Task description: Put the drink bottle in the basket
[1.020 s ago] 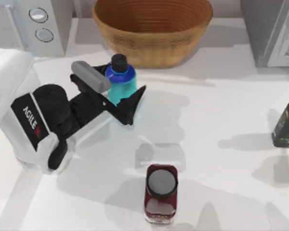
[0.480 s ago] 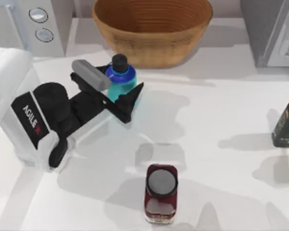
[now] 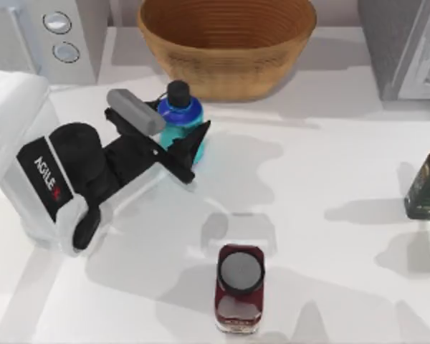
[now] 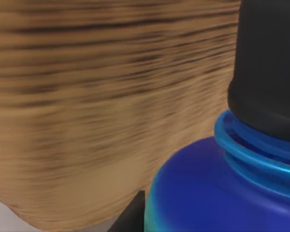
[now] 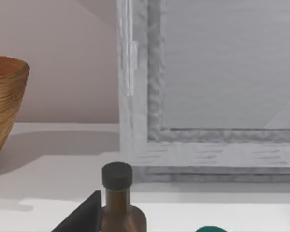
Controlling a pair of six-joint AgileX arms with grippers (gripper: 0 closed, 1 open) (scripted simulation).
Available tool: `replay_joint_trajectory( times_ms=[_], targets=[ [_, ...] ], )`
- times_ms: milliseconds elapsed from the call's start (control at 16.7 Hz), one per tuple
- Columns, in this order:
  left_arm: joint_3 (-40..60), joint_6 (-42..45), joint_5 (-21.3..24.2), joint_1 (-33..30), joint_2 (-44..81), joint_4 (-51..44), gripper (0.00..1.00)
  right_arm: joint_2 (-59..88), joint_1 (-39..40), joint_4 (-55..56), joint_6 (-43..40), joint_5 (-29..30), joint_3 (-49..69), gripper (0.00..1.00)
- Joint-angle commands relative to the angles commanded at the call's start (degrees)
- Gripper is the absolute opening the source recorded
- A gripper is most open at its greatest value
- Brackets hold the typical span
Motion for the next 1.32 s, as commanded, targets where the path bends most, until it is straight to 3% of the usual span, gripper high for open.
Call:
replay_joint_trajectory(
  times_ms=[120,720,960,1320],
  targets=[
    [0.0,0.0,0.0,0.0,0.0,0.0,0.00,0.0,0.0,0.0,0.0,0.0,0.0,1.00],
    [-0.3,0.2,0.2,-0.2,-0.9,-0.1,0.00,0.0,0.0,0.0,0.0,0.0,0.0,1.00],
    [-3.5,1.2,2.5,0.3,-8.5,-1.3,0.00,0.0,0.0,0.0,0.0,0.0,0.0,1.00],
    [-15.1,1.4,8.3,7.9,-24.4,-5.4,0.00,0.0,0.0,0.0,0.0,0.0,0.0,1.00]
  ],
)
